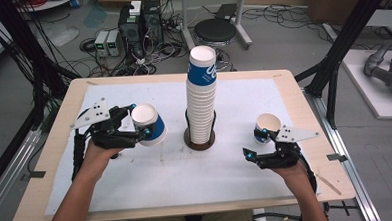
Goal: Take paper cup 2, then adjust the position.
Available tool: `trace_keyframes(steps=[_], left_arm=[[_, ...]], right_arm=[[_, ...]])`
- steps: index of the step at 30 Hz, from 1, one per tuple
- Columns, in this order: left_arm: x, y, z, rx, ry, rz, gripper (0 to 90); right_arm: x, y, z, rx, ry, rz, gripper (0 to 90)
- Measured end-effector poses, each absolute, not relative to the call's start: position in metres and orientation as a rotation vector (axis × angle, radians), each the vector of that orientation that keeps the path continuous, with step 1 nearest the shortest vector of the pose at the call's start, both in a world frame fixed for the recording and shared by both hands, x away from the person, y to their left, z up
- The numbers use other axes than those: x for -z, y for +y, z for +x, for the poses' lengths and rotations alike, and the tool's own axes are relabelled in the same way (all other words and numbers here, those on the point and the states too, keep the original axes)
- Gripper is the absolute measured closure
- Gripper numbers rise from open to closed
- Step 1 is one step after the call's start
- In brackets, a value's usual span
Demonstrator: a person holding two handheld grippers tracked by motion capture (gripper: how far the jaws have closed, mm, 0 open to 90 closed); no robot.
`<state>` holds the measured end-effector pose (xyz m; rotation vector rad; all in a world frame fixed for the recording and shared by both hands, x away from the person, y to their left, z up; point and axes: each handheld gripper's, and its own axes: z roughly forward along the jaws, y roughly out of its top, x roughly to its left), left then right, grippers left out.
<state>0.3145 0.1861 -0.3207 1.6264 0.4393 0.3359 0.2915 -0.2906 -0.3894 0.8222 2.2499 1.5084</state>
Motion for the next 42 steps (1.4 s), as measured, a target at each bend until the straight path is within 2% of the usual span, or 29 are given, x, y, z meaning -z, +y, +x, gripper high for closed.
trace_keyframes(steps=[16,42], left_arm=[[0.337,0.162,0.309,-0.255,0.38,1.656,28.3],[0.361,0.116,0.292,-0.088,0.232,1.683,28.3]], right_arm=[[0.388,-0.28,0.288,-1.578,2.288,0.748,19.1],[0.388,-0.21,0.278,-1.717,2.433,0.474,19.1]])
